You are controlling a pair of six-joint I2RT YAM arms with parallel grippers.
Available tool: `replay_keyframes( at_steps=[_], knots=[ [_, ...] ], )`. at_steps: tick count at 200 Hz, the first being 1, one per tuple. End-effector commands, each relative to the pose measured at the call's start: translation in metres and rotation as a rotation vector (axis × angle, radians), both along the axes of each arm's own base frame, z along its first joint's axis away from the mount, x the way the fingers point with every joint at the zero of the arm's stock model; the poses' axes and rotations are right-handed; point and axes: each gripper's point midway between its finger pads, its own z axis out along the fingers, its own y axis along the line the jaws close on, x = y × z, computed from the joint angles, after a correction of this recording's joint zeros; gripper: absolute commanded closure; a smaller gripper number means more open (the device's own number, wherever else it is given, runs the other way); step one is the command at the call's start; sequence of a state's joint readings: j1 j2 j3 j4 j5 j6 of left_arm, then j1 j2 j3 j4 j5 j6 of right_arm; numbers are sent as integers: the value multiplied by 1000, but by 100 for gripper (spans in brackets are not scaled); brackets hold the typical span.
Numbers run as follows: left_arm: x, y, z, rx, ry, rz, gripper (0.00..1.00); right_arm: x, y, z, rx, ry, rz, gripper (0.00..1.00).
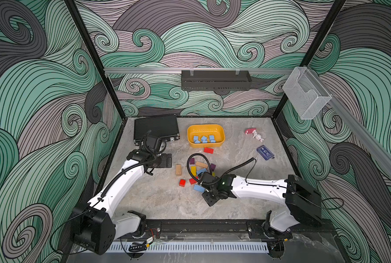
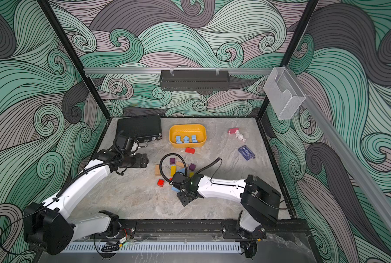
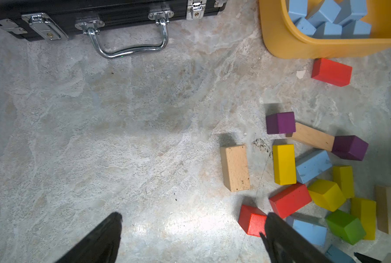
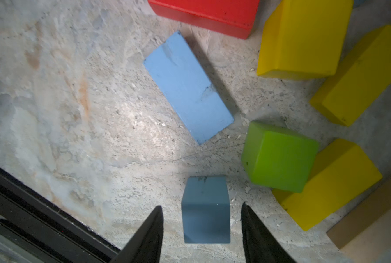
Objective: Pick out the blue building blocks
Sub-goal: Pick up the building block from the center of the board.
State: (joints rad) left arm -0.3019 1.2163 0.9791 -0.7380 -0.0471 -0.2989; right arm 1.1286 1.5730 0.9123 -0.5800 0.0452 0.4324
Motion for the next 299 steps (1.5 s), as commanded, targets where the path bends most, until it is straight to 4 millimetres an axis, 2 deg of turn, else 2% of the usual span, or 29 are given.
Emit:
replay_keyframes(
  at_steps=[1,34,65,102,132,164,204,245,299],
  knots=[
    [3,0,2,-10,-7,0,3,-1,-4,1,-35,11,-19,46],
    [0,2,4,-11,-8,3,3,-3,-9,-5,-57,21,-32,50],
    [-2,2,4,-14,-6,2,3,-2,-5,-6,-51,19,-27,54],
    [-1,2,3,-8,-1,1,3,-3,-3,-7,-64,27,-16,63],
    [1,2,4,-7,-4,0,3,-3,-6,-8,-78,25,-18,64],
    [2,2,5,-5,-2,0,3,-3,-7,-7,-77,20,-16,70],
    [4,1,9,0,-9,-11,3,0,-4,1,-55,3,-4,85],
    [5,-1,24,-6,-35,-35,3,8,2,32,12,-66,8,100],
    [11,-8,60,-25,-149,-107,3,26,15,102,178,-210,3,100]
  ],
)
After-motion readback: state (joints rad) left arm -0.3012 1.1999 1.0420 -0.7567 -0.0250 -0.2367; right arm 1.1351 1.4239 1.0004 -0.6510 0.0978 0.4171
